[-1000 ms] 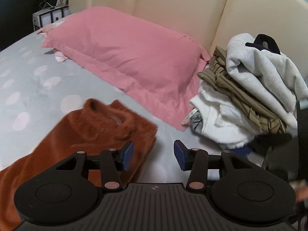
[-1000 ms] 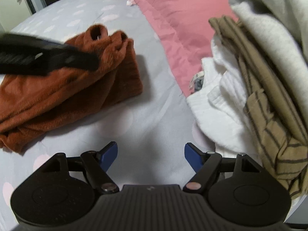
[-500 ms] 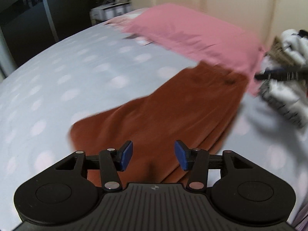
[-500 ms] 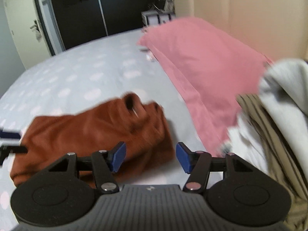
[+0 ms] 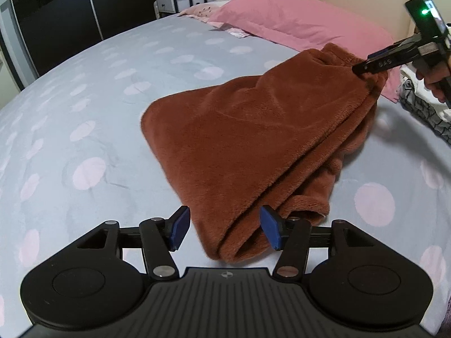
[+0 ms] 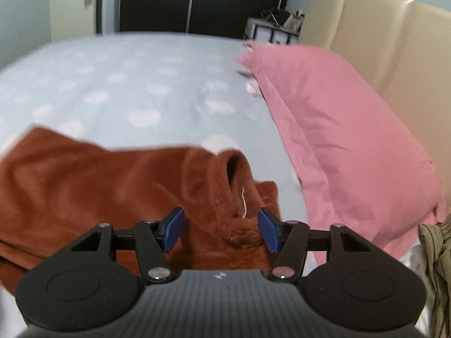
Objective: Fold clothes
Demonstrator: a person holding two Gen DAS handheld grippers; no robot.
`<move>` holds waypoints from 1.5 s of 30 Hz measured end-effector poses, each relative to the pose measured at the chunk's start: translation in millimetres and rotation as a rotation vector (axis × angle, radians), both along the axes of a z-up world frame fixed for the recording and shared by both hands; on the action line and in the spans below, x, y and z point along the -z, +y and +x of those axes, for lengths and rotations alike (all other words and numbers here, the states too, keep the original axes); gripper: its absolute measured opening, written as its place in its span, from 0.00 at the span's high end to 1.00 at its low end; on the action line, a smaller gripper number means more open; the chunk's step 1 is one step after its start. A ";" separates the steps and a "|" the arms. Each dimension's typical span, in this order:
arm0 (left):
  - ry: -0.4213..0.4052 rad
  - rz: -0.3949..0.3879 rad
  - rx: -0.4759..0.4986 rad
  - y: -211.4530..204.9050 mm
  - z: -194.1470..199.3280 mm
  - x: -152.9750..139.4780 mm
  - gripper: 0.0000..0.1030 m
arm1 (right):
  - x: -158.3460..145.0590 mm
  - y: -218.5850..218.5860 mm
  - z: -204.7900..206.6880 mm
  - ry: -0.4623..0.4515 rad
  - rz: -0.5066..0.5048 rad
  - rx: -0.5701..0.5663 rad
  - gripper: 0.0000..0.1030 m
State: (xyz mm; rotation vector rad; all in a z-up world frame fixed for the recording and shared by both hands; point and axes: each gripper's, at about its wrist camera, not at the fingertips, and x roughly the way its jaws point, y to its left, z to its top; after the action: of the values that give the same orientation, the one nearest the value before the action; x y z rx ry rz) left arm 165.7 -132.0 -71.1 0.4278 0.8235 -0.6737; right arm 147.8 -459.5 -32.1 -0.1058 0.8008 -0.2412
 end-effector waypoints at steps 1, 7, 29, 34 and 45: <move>-0.003 -0.002 0.006 -1.3 -0.2 3.0 0.49 | 2.5 -2.3 0.1 0.016 -0.004 0.008 0.41; 0.002 0.025 -0.012 -8.3 5.4 20.9 0.62 | -1.5 -46.0 -13.1 -0.001 0.225 0.166 0.85; 0.211 -0.373 -0.332 49.8 41.4 14.4 0.40 | 30.0 -104.4 -37.3 -0.001 0.534 0.357 0.33; 0.336 -0.485 -0.466 64.9 70.8 32.0 0.40 | 47.1 -106.4 -34.4 0.003 0.579 0.395 0.22; 0.536 -0.578 -0.589 66.3 97.5 88.7 0.40 | 88.6 -120.4 -40.7 -0.021 0.871 0.508 0.24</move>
State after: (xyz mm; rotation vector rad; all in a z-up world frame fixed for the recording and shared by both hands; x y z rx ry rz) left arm 263.3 -65.7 -159.8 -0.5319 1.1393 -0.4389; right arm 107.0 -579.9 -120.7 0.9276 0.8427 -0.3499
